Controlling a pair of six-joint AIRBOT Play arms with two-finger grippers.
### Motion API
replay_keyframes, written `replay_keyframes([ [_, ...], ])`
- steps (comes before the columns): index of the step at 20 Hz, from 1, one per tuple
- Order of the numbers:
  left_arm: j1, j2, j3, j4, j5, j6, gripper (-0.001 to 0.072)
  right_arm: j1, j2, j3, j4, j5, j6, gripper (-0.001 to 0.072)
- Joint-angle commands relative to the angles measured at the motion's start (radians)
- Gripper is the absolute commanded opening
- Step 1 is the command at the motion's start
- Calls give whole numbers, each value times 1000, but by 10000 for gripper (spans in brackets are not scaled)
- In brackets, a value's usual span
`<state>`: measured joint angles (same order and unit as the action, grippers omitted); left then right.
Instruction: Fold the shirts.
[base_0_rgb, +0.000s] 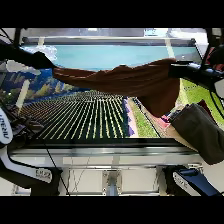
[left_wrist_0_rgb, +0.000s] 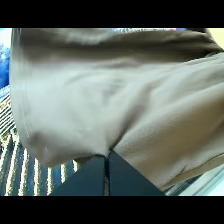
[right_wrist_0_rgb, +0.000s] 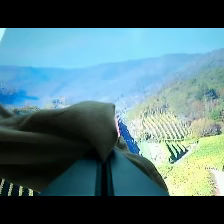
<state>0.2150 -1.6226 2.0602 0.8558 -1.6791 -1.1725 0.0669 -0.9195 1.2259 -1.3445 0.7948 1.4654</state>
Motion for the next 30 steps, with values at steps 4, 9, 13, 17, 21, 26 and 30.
replay_keyframes([
  [4, 9, 338, -7, -71, 221, 81, 8, 10, 181, 16, 16, -29, 0, 24],
  [9, 9, 504, -7, 3, 447, 60, 7, 10, 227, 207, 18, -24, -27, 24],
  [13, 8, 495, -64, 100, 420, -19, 6, 10, 201, 247, 13, -5, -50, 23],
  [17, 8, 422, -222, 143, 380, -64, 6, 10, 10, 188, 63, 18, -50, 24],
  [21, -33, 231, -313, 275, 451, -82, 7, 10, -266, 87, 97, -24, -50, 24],
  [26, -137, -90, -315, 350, 747, -156, 7, 11, -563, 53, 261, -339, -50, 25],
  [30, -181, -225, -315, 348, 981, -222, 7, 37, -686, 53, 332, -651, -48, 25],
])
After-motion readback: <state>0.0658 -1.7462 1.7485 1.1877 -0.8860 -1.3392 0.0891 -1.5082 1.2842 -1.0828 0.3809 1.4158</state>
